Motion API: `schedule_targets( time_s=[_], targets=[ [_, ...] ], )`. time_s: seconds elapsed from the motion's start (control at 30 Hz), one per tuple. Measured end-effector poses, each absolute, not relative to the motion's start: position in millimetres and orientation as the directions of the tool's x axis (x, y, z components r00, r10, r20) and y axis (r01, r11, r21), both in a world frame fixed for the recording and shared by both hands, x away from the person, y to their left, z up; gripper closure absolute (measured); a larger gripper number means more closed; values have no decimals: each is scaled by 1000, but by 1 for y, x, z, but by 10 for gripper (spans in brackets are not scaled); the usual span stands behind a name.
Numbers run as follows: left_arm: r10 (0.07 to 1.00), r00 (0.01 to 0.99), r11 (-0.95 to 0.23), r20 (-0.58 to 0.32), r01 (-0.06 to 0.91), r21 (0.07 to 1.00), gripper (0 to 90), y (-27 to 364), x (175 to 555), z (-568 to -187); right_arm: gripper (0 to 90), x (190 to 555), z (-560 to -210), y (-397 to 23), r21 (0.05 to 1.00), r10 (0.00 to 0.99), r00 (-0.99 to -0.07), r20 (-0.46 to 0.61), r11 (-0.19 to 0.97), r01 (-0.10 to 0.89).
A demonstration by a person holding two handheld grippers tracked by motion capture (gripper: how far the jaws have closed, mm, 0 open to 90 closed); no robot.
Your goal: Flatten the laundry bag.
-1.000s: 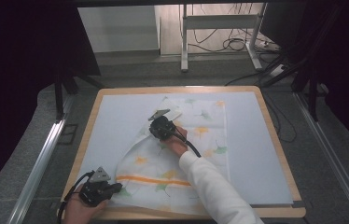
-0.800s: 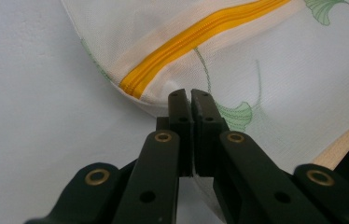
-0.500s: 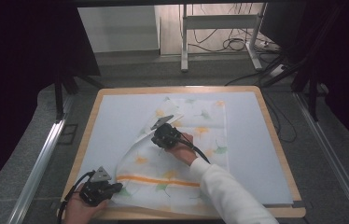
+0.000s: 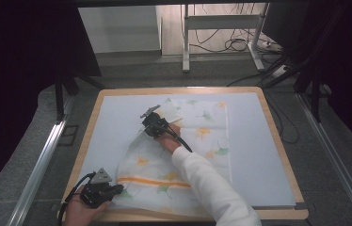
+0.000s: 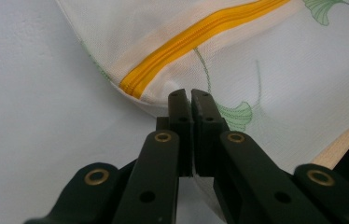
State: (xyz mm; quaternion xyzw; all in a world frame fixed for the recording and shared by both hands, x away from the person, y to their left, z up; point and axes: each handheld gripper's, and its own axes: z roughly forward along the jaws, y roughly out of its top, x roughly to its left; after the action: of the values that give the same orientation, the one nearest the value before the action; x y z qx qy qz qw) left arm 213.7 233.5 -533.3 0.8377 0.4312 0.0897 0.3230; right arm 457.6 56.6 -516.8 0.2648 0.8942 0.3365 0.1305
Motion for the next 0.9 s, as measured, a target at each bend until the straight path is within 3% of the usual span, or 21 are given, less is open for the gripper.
schedule_targets(
  time_s=[0.43,0.9],
  targets=[
    [783,609,-422,-122,666,616,886,232,214,-533,892,462,-504,66,701,549,-834,-49,614,363],
    [775,618,-424,-131,662,618,886,234,216,-533,892,476,-525,122,654,532,-846,-38,653,381]
  ],
)
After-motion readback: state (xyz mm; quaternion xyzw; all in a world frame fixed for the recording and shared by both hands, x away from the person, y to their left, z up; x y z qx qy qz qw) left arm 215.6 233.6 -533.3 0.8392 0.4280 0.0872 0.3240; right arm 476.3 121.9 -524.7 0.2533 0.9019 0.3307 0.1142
